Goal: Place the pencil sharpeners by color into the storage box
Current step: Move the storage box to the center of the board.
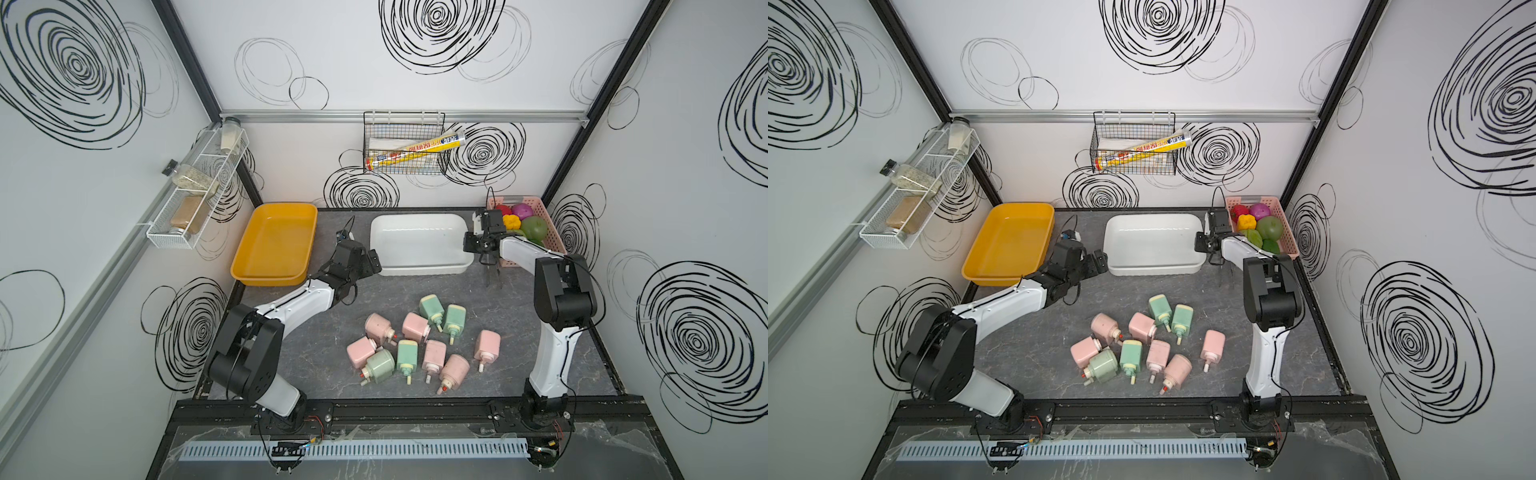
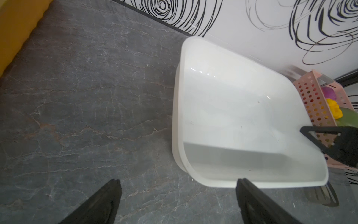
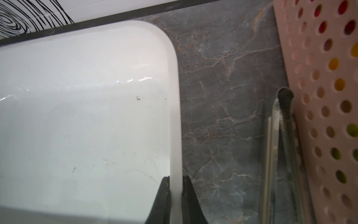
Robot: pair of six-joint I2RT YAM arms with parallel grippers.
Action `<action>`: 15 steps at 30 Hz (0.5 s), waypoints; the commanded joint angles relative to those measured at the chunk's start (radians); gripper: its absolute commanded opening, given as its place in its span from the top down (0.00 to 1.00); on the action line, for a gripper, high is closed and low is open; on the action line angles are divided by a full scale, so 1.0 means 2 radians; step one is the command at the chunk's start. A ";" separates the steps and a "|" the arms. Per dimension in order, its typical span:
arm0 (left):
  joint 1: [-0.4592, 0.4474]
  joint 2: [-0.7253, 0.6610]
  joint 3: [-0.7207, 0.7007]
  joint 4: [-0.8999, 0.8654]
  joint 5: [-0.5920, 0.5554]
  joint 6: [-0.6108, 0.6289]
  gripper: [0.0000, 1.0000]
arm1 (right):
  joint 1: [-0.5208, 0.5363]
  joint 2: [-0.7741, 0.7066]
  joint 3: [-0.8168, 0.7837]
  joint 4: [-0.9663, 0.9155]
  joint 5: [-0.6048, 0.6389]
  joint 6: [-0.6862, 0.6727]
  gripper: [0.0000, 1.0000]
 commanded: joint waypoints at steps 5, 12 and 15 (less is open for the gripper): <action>0.010 0.069 0.066 0.031 0.030 0.019 0.01 | -0.017 -0.009 0.017 -0.061 0.047 -0.076 0.97; -0.007 0.151 0.142 0.015 0.049 0.029 0.01 | -0.023 -0.002 0.017 -0.087 0.098 -0.071 0.88; -0.018 0.184 0.181 0.004 0.053 0.033 0.01 | -0.023 0.000 0.016 -0.090 0.119 -0.061 0.85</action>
